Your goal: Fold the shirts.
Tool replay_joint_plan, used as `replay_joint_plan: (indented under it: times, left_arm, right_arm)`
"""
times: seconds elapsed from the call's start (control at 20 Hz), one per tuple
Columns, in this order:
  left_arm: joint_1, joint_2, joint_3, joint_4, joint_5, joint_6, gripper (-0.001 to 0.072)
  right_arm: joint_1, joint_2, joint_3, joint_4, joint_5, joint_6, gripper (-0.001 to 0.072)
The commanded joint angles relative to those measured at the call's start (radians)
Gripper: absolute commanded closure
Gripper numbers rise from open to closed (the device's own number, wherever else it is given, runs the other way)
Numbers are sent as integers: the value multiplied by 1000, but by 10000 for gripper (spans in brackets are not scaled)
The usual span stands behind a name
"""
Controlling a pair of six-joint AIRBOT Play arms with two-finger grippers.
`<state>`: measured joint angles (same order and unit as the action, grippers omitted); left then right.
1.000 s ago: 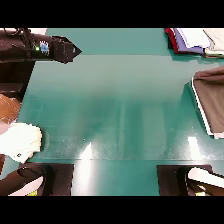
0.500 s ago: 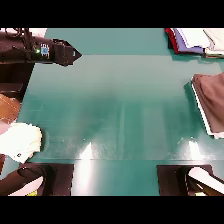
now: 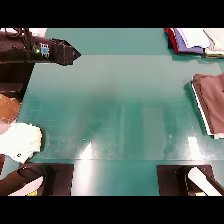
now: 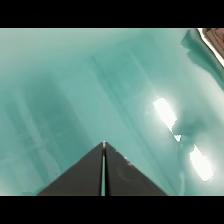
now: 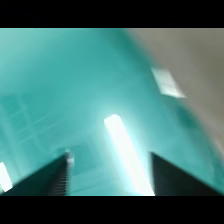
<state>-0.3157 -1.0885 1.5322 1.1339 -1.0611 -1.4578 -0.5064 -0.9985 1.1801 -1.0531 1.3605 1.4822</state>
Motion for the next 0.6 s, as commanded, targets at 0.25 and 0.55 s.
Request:
replay_joint_plan:
  times: [0.25,0.55]
  left_arm:
    - [0,0,0,10,42,-1,681]
    - [0,0,0,10,68,-1,681]
  right_arm:
    - [449,50,-3,56,-166,-3,694]
    - [501,49,-3,57,-166,-3,694]
